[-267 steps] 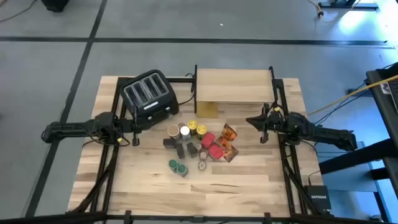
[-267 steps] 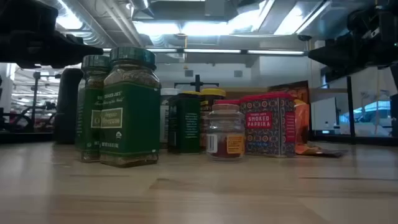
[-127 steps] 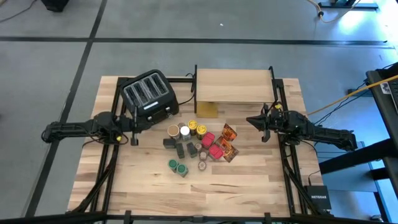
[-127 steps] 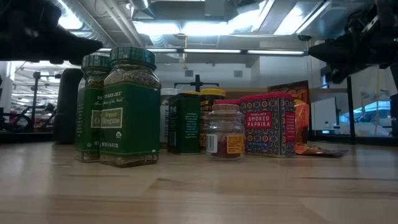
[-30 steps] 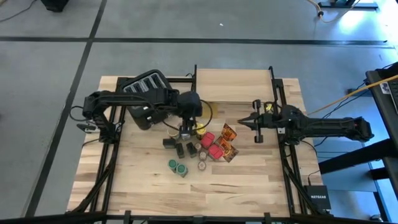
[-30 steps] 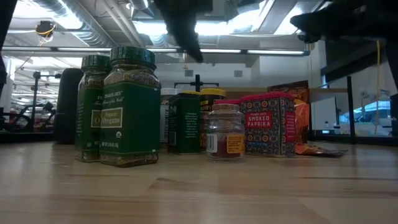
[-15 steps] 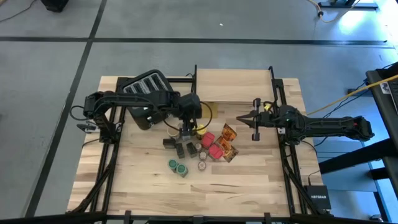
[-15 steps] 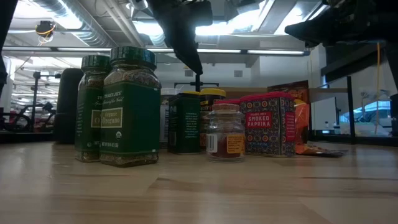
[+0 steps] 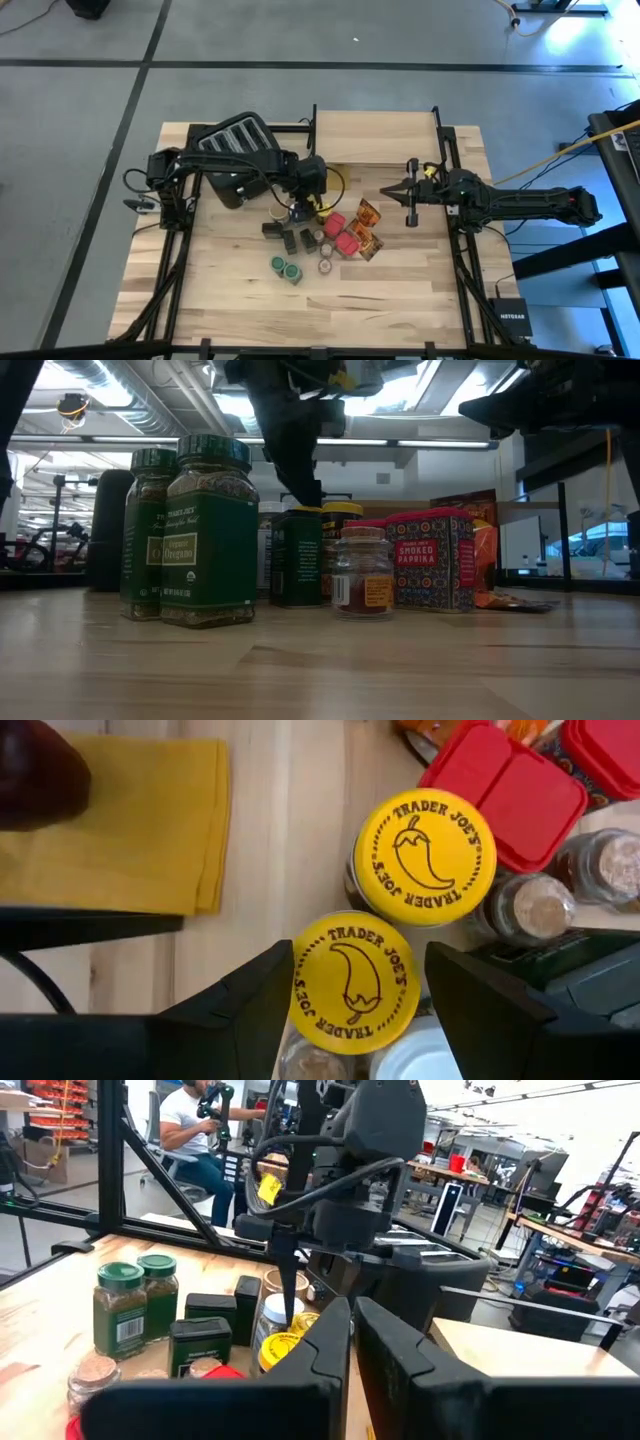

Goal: Shelf spices
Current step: Put the yellow seasoning bottle on the shelf

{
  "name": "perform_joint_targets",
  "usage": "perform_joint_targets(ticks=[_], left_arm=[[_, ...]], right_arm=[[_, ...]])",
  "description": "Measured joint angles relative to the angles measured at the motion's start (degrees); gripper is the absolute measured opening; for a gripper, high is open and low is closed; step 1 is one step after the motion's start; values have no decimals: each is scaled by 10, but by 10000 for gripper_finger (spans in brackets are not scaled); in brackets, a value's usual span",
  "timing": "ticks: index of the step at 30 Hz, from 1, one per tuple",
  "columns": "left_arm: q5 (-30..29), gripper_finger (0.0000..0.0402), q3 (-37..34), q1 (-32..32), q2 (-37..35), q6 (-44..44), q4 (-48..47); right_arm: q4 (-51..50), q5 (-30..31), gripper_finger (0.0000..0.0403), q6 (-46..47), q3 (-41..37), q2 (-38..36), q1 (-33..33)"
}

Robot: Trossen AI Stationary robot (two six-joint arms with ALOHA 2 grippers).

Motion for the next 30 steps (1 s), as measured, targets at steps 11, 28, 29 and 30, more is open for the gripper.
perform_joint_targets(ticks=[11, 28, 29, 30], left_arm=[[-23, 222, -4, 0, 6, 11, 1], [-57, 222, -6, -5, 3, 36, 11], [-57, 222, -6, -5, 3, 37, 14], [-58, 222, -6, -5, 3, 36, 16]], right_arm=[[0, -10, 26, 11, 0, 0, 0], [-4, -10, 26, 11, 0, 0, 0], [-4, -10, 26, 11, 0, 0, 0], [-4, -10, 26, 11, 0, 0, 0]])
